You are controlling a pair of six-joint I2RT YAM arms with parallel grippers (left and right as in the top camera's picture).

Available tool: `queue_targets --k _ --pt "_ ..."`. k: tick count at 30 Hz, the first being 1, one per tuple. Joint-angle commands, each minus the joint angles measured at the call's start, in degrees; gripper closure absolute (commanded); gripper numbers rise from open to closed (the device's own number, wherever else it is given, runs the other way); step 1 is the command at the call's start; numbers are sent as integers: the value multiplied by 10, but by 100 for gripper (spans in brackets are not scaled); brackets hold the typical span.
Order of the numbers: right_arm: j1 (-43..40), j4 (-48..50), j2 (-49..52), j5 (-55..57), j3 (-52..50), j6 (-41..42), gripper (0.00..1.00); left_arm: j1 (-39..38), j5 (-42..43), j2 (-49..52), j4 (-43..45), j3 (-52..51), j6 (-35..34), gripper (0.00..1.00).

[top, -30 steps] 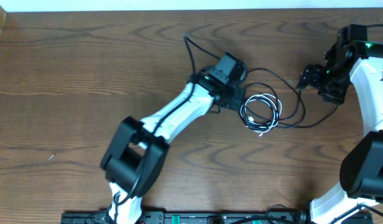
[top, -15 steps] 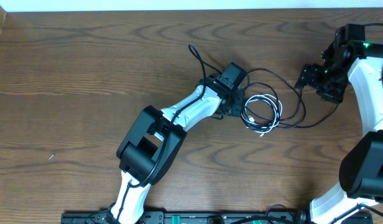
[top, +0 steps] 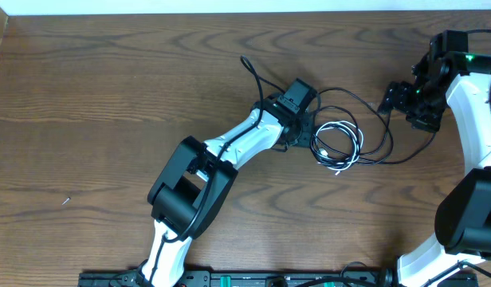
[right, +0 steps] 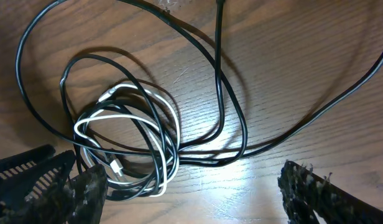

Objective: Untangle cables

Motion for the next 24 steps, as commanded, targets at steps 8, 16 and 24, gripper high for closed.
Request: queue_targets --k 8,16,24 --pt "3 1 1 -3 12 -5 14 -19 5 -24 9 -1 36 52" --pt "3 2 1 -3 12 -5 14 -56 -43 -16 16 -1 77 46" --pt "3 2 1 -3 12 -5 14 -62 -73 -6 12 -2 78 47"
